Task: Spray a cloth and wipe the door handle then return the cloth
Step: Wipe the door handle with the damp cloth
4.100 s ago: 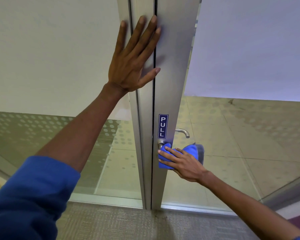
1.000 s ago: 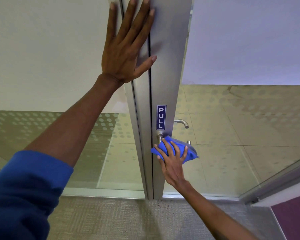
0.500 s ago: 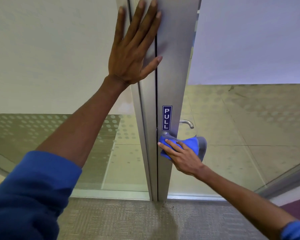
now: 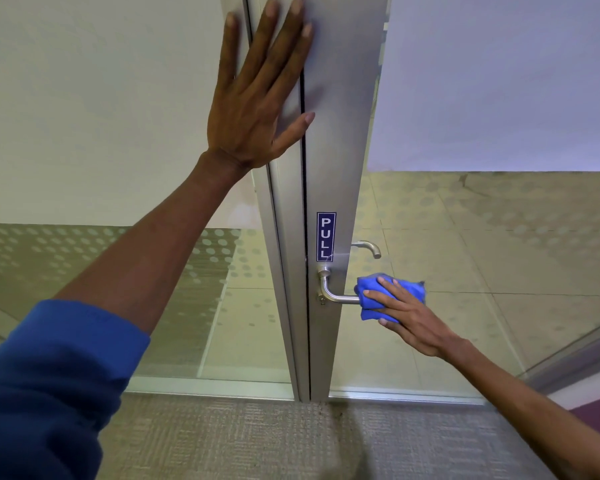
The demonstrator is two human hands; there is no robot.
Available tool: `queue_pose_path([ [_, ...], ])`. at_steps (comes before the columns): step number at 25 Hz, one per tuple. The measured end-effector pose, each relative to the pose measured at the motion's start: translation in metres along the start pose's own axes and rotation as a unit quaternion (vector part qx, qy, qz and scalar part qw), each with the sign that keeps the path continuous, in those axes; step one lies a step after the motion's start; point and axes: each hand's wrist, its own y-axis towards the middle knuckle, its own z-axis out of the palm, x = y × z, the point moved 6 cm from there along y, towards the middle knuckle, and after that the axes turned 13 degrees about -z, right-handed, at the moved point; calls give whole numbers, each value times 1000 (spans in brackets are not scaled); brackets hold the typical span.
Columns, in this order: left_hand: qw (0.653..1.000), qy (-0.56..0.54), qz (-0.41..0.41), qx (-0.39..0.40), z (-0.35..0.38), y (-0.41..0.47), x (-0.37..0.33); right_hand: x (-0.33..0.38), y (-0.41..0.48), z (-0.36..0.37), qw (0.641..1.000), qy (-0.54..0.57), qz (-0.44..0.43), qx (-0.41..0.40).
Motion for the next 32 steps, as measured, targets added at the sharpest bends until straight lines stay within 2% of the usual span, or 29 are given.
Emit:
queue_pose_path([
  [2, 1000, 0, -3, 3, -1, 0, -1, 13, -6, 9, 982, 112, 93, -116],
  [3, 1000, 2, -3, 3, -2, 0, -1, 23, -7, 17, 955, 173, 147, -191],
  [4, 1000, 4, -4, 2, -3, 0, 0, 35, -6, 27, 913, 239, 200, -265],
  [7, 1000, 8, -6, -6, -5, -1, -1, 71, 14, 53, 747, 399, 292, -444],
  [12, 1000, 7, -9, -11, -5, -2, -1, 93, 59, 62, 448, 524, 300, -660],
  [13, 1000, 7, -10, -11, -5, -2, -1, 99, 66, 65, 401, 536, 307, -676],
  [14, 1000, 3, -10, -8, -4, -2, 0, 107, 75, 69, 373, 548, 314, -680],
  [16, 1000, -6, -6, -6, -5, -1, 1, 119, 90, 76, 348, 573, 311, -674],
  [18, 1000, -10, -2, -4, -4, -2, 1, 129, 105, 83, 343, 614, 305, -642],
  [22, 1000, -20, 4, 9, -3, 0, 1, 140, 111, 91, 374, 667, 291, -575],
  [25, 999, -37, 12, 21, -3, 1, 0, 146, 99, 85, 375, 693, 290, -543],
  [28, 997, -54, 22, 49, -5, 3, 1, 154, 83, 73, 375, 718, 310, -498],
  [30, 994, -67, 40, 74, -7, 2, 1, 161, 71, 66, 376, 714, 354, -473],
  [32, 989, -91, 59, 102, -10, 2, 1, 165, 59, 56, 390, 698, 382, -463],
])
